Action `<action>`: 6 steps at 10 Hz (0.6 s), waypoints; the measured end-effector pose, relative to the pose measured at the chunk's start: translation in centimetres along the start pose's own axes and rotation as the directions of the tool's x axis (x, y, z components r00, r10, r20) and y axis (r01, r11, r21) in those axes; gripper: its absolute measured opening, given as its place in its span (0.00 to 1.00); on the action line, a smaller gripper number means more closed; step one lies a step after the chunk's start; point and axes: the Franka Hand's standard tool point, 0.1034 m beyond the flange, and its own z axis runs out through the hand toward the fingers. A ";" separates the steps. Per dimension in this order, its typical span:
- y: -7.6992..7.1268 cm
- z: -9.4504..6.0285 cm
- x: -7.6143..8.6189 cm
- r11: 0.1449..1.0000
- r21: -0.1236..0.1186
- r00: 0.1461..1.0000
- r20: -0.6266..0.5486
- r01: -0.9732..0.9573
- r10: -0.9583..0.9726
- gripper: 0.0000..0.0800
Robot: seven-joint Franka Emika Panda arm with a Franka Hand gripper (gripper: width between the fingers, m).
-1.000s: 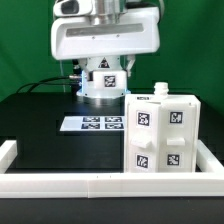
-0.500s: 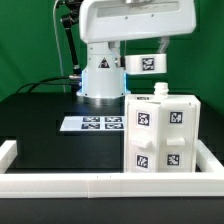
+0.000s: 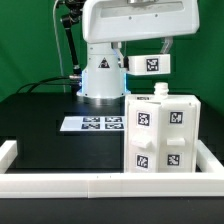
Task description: Assemble cabinet
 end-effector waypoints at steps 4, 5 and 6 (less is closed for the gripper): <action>-1.0 0.4 3.8 1.000 -0.002 1.000 -0.006 0.028 -0.028 0.70; -0.9 0.8 3.9 0.999 -0.002 0.999 -0.001 0.032 -0.032 0.70; -0.9 1.0 3.8 0.999 -0.004 0.999 0.003 0.046 -0.046 0.70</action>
Offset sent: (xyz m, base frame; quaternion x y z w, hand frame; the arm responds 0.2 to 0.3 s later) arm 0.0195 0.0116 0.0008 -0.0010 -0.0057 -0.0115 0.9999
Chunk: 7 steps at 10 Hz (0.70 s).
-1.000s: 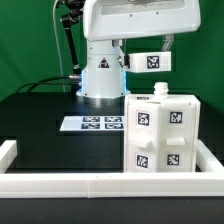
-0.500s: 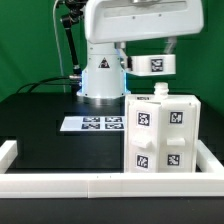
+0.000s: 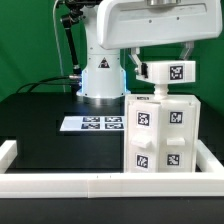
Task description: Assemble cabinet
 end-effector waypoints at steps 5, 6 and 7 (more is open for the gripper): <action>0.4 0.9 0.1 1.000 0.001 1.000 0.011 0.011 -0.011 0.70; 0.3 1.2 0.2 1.000 0.001 1.000 0.015 0.013 -0.013 0.70; 0.3 1.4 0.2 1.000 0.001 1.000 0.018 0.013 -0.013 0.70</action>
Offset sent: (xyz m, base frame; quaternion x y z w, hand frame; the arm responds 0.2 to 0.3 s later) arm 0.0055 -0.0030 -0.0098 0.0201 -0.0174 -0.0280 0.9993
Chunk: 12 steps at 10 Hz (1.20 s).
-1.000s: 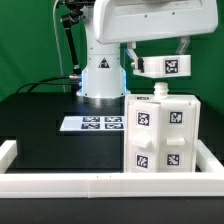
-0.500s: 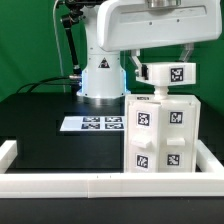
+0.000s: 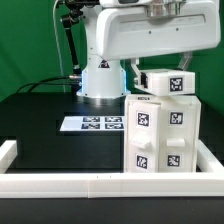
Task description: Assemble cabinet
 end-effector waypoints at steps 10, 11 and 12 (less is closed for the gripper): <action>0.1 0.0 0.4 1.000 -0.008 0.999 -0.032 -0.004 0.004 0.70; 0.1 0.0 0.4 1.000 -0.007 0.999 -0.033 -0.029 0.029 0.70; 0.1 0.0 0.4 0.999 -0.007 0.999 -0.033 -0.032 0.032 0.70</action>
Offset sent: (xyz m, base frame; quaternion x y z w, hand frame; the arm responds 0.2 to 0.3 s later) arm -0.0092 0.0037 -0.0169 0.0141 0.0057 -0.0044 0.9999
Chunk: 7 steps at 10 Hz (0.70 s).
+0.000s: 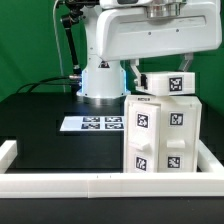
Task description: Assemble cabinet
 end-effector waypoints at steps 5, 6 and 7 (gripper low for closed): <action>0.0 -0.1 -0.1 0.935 0.002 0.935 -0.002 -0.355 0.355 0.70; 0.0 0.0 -0.2 0.896 0.004 0.896 -0.004 -0.444 0.444 0.70; 0.0 0.1 -0.1 0.847 0.017 0.847 -0.009 -0.531 0.531 0.70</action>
Offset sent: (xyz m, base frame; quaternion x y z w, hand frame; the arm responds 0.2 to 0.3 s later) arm 0.0000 0.0000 0.0000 0.0000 0.0000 0.1938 0.9810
